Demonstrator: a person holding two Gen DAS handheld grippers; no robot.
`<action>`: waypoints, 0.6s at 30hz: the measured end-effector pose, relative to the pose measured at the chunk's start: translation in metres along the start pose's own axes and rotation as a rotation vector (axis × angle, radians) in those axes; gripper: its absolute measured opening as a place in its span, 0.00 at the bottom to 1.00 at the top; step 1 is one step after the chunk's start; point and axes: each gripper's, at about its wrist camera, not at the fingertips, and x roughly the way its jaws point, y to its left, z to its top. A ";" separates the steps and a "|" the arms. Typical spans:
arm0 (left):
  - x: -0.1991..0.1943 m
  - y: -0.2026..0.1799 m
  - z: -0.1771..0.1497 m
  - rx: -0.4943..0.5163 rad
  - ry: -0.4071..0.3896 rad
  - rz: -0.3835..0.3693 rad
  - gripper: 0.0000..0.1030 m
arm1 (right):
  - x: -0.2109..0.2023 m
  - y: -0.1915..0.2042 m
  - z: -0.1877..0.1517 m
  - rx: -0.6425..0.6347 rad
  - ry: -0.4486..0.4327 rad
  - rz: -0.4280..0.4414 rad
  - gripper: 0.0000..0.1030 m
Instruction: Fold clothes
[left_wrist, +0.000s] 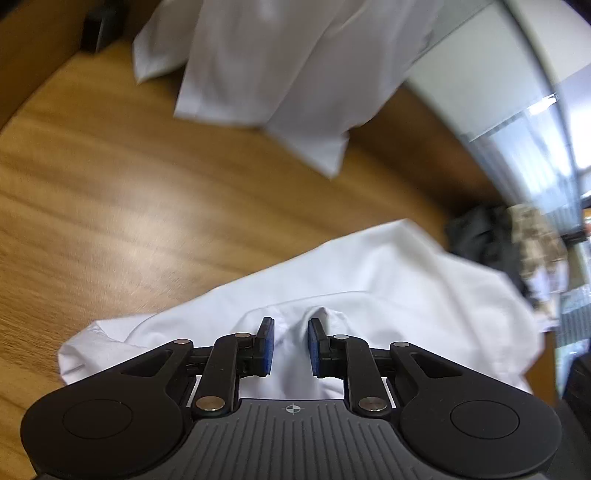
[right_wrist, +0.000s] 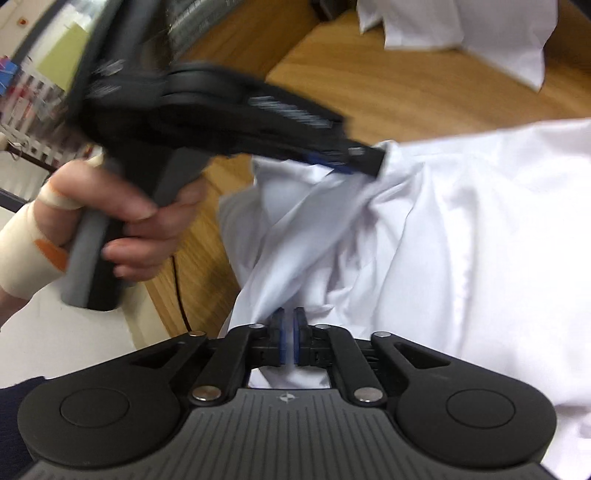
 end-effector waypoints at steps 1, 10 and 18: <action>-0.011 -0.005 -0.001 0.009 -0.019 -0.019 0.21 | -0.007 0.000 0.001 -0.009 -0.016 -0.017 0.12; -0.036 -0.003 -0.035 -0.013 -0.069 0.036 0.24 | -0.014 -0.005 0.021 -0.084 -0.065 -0.137 0.13; -0.036 0.041 -0.059 -0.117 -0.070 0.110 0.30 | 0.023 0.000 0.028 -0.165 -0.007 -0.247 0.16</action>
